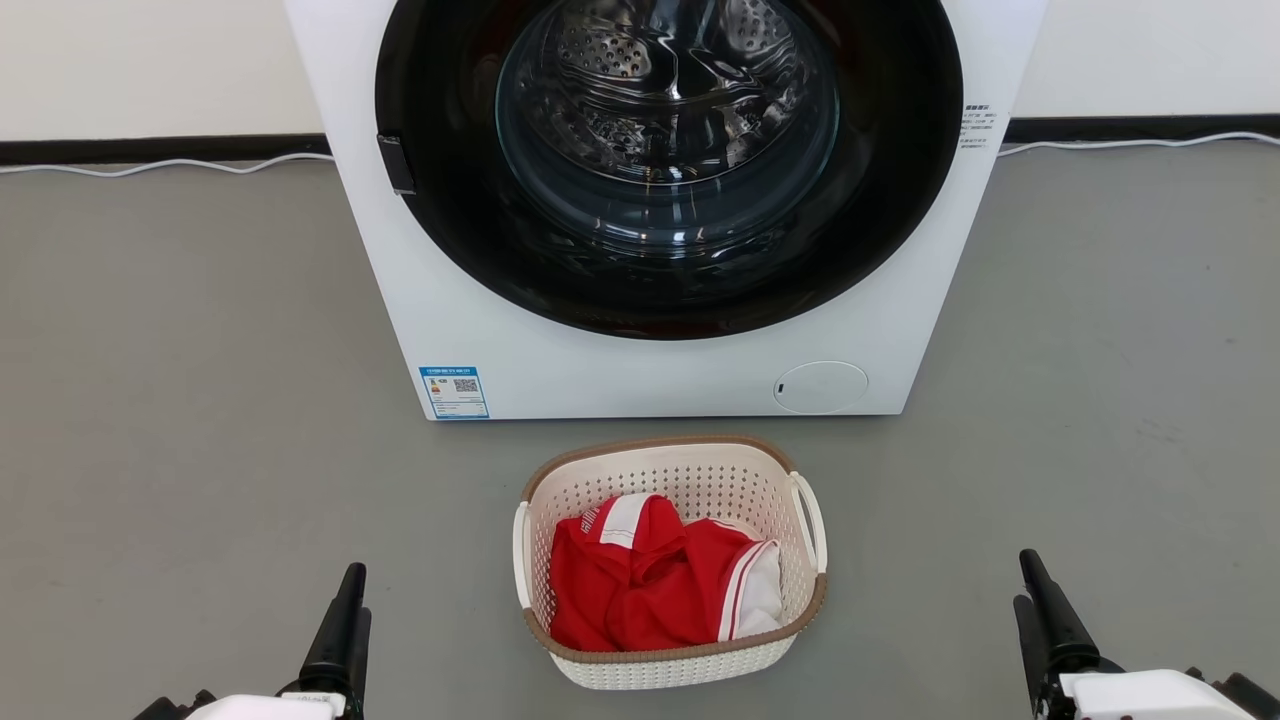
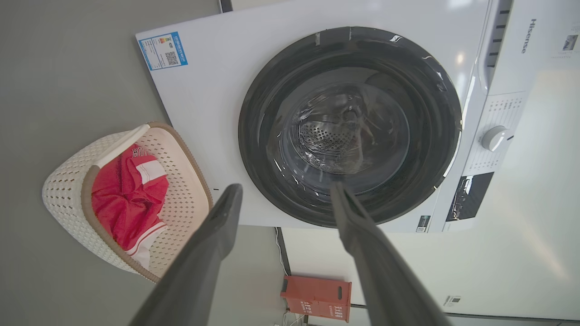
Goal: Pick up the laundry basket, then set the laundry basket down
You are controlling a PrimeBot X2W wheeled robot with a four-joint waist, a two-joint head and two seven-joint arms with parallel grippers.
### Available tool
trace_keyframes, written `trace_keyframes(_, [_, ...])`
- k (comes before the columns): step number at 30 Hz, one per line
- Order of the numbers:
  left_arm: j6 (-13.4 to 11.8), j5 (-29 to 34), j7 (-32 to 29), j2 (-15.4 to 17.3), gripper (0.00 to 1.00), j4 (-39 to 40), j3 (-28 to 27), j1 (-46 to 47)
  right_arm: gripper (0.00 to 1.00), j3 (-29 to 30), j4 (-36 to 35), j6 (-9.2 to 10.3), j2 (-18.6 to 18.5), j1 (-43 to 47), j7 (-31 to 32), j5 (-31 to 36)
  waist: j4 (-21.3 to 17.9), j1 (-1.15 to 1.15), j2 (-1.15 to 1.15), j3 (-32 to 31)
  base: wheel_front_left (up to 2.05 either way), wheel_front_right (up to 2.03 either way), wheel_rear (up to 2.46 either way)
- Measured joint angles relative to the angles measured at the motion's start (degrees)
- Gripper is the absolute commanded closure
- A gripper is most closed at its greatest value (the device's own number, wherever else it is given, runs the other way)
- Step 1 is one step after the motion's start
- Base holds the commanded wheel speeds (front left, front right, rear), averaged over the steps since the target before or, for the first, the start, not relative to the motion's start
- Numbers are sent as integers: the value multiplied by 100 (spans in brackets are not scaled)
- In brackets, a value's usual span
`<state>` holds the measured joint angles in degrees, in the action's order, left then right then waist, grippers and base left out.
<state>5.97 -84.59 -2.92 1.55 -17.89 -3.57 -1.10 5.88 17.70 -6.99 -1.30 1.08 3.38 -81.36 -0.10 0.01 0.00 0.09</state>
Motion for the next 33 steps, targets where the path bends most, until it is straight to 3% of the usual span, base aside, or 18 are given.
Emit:
trace_keyframes(14, [-154, 1313, 241, 36, 0, -15, 189, 0, 0, -118, -133, 0, -2, -2, -246, 1659, -6, 0, 0, -12, 0, 0, 0])
trace_keyframes(33, [-244, 2559, 545, 40, 0, -80, 202, 1, 0, -305, -162, -1, -14, -19, -550, 3189, -20, 0, 0, -45, 0, 0, 0])
